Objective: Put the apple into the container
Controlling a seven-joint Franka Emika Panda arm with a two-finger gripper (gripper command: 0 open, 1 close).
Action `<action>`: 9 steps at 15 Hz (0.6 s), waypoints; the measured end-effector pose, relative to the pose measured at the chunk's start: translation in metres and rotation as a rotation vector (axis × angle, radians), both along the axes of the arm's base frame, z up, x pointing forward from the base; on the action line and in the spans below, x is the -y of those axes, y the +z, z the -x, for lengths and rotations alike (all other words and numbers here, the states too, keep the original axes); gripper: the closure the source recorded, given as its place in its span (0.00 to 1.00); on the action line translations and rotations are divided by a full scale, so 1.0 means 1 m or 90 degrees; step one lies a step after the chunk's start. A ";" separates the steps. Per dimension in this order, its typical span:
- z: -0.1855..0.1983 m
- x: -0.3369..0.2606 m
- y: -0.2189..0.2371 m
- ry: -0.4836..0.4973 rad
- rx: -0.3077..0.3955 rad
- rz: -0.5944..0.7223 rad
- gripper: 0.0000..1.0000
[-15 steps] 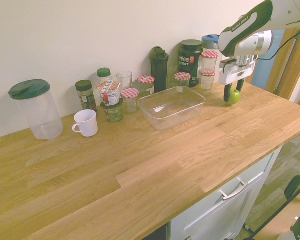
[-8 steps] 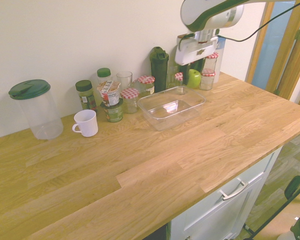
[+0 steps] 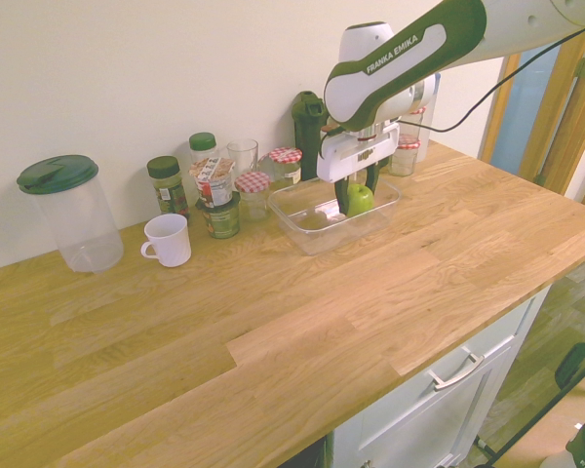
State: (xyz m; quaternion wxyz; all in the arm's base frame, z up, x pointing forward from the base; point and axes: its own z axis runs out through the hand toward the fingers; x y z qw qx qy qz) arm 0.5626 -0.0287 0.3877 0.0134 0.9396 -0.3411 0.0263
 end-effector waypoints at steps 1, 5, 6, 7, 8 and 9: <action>0.002 0.000 -0.004 -0.002 0.001 0.000 0.00; 0.007 0.002 -0.018 -0.023 0.012 0.014 0.00; 0.008 0.002 -0.020 -0.029 0.017 0.016 0.00; 0.008 0.002 -0.020 -0.031 0.021 0.017 0.00; 0.007 0.002 -0.019 -0.032 0.024 0.018 0.00; 0.007 0.002 -0.018 -0.032 0.026 0.019 0.00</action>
